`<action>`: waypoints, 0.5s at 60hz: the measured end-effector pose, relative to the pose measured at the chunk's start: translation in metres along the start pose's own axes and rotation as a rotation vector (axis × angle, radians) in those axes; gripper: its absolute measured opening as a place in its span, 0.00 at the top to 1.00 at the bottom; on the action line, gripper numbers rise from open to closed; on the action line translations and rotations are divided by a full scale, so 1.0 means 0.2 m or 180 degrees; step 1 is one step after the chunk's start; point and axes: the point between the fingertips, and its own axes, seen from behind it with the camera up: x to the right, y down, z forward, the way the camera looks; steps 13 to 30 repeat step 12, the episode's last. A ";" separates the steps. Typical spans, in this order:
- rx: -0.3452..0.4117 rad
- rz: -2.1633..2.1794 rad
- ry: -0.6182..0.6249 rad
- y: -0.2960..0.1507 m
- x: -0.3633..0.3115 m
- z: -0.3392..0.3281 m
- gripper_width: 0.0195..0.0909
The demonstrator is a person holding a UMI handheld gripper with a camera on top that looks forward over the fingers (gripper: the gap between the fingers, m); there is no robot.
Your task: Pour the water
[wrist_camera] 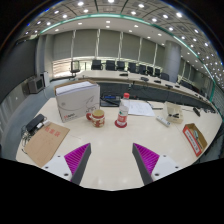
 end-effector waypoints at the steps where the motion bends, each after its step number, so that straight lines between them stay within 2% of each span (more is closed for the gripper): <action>1: -0.0006 -0.0010 -0.0003 0.00 -0.01 0.00 0.07; 30: 0.0026 -0.0036 -0.0024 -0.01 -0.06 -0.08 0.07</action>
